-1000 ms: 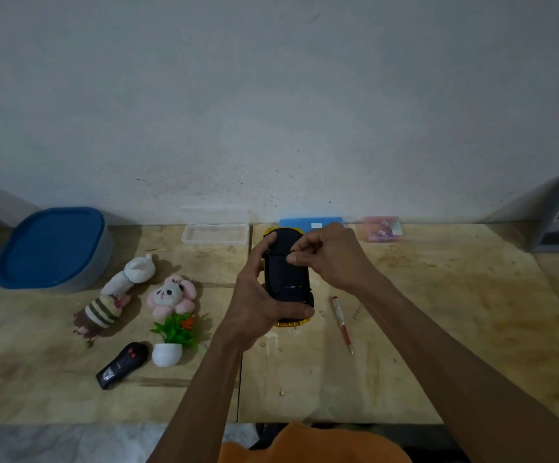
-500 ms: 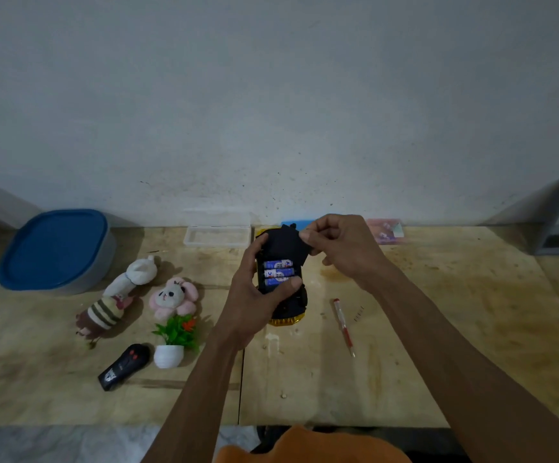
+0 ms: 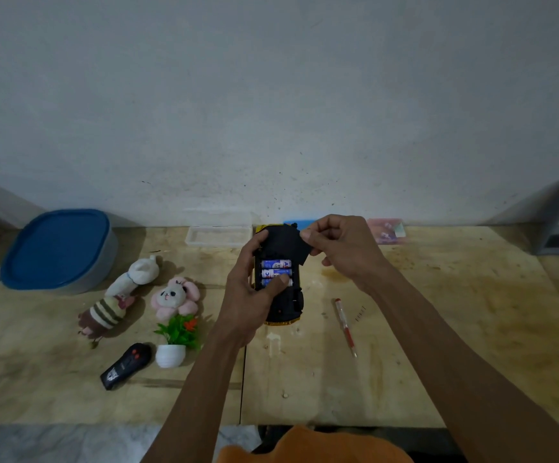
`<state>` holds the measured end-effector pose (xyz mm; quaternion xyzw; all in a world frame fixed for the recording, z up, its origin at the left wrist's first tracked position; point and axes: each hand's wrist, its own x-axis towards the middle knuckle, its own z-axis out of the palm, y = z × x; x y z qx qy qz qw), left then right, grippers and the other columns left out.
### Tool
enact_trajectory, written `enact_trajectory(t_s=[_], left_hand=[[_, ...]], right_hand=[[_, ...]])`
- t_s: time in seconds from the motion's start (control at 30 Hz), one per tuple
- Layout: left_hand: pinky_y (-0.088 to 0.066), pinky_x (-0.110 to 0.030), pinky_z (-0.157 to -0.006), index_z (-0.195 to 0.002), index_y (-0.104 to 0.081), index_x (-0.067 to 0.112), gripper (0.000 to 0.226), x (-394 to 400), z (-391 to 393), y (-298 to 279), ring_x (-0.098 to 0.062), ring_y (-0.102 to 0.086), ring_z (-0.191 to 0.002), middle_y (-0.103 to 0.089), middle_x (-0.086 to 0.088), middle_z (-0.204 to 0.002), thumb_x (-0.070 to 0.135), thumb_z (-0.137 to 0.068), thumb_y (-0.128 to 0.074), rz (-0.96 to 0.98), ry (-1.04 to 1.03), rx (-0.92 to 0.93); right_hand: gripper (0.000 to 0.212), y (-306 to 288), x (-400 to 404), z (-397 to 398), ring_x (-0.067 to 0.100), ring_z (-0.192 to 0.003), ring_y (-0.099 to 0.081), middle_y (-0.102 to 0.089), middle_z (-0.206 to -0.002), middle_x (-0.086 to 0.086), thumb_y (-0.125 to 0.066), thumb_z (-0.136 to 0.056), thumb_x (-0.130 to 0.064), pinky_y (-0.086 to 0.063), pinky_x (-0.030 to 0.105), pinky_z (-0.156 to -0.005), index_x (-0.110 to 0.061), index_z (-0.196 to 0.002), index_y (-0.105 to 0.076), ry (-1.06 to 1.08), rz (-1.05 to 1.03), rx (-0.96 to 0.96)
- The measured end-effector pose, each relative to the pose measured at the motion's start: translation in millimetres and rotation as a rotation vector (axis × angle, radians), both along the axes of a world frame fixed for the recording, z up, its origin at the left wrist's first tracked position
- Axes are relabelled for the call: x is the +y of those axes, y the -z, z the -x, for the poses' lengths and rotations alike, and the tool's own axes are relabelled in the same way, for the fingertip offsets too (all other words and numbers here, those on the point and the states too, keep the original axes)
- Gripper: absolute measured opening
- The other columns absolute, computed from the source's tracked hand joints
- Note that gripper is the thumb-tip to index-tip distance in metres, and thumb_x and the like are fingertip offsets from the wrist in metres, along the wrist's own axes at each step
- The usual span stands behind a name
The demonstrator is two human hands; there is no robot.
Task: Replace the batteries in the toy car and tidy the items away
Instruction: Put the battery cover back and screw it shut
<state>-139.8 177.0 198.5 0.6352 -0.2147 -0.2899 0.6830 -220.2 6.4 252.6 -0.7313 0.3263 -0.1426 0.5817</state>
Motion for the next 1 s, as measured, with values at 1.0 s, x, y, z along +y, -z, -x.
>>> enact_trajectory(t_s=[1.0], left_hand=[[-0.062,-0.038,-0.076,-0.141,-0.043,0.039,0.113,5,7,-20,-0.019,-0.067,-0.114,-0.051,0.019,-0.136,-0.019,-0.055,-0.087,0.0,0.181,0.089]], right_hand=[[0.009,2,5,-10,0.004,-0.063,-0.065,-0.074,-0.075,0.0,-0.08,-0.082,-0.022,-0.05,0.015,-0.059,-0.015,-0.087,-0.077,-0.292,0.207,0.09]])
